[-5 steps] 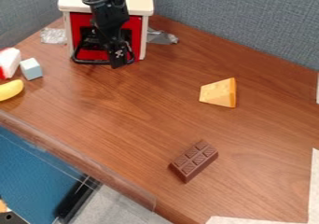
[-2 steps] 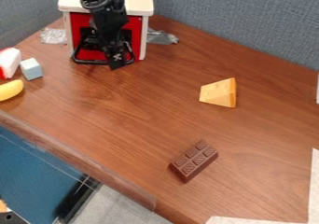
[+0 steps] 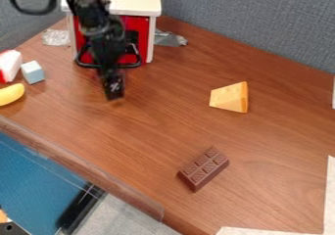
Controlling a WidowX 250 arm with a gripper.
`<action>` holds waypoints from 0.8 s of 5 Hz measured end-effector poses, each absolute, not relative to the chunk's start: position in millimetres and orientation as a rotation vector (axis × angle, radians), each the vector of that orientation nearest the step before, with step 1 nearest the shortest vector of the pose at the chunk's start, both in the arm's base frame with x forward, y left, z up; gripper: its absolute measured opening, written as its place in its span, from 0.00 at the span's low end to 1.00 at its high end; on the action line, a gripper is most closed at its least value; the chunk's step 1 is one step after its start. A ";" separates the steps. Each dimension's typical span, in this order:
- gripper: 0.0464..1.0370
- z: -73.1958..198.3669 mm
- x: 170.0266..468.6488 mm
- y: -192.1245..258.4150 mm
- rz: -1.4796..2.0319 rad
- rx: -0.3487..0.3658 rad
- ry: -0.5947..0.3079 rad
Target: Open the drawer
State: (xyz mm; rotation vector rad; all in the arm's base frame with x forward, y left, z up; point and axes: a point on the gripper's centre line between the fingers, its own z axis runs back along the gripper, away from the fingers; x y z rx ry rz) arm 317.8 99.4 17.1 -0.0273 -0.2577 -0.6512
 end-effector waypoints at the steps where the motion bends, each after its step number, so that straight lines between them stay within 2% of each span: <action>1: 0.93 20.2 314.4 93.8 -0.713 -0.016 -0.305; 3: 0.35 19.1 315.1 95.4 -0.730 -0.020 -0.357; 4: 0.15 19.2 315.1 94.4 -0.743 -0.024 -0.360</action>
